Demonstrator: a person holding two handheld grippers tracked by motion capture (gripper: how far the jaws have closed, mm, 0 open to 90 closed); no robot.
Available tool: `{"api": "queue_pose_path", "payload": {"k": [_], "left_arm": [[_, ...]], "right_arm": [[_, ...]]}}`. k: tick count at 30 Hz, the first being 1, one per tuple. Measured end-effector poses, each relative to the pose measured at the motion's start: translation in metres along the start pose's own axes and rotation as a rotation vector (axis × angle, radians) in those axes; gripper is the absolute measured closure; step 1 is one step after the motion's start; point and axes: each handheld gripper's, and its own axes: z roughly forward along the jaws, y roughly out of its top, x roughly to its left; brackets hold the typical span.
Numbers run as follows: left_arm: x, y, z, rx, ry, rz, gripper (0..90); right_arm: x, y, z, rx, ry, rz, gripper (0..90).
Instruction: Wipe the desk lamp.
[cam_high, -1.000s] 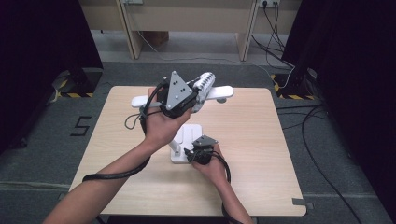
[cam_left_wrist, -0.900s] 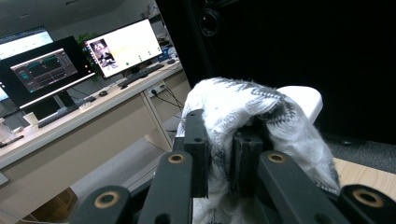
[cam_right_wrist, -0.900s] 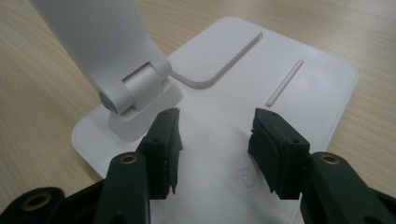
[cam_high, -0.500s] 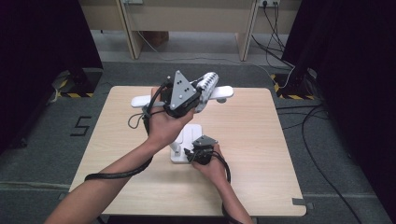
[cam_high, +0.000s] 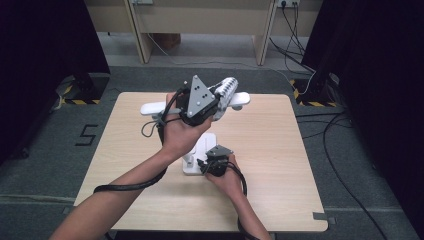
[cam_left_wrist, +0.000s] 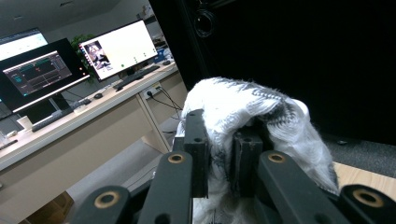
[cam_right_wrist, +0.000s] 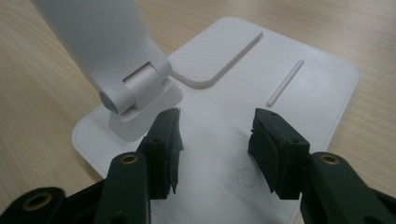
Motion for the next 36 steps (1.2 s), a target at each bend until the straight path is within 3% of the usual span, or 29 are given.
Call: {"api": "queue_pose_path", "payload": {"k": [36], "left_arm": [[-0.013, 0.011, 0.012, -0.003, -0.021, 0.012, 79.6]], "right_arm": [[0.001, 0.000, 0.000, 0.001, -0.001, -0.006, 52.7]]}}
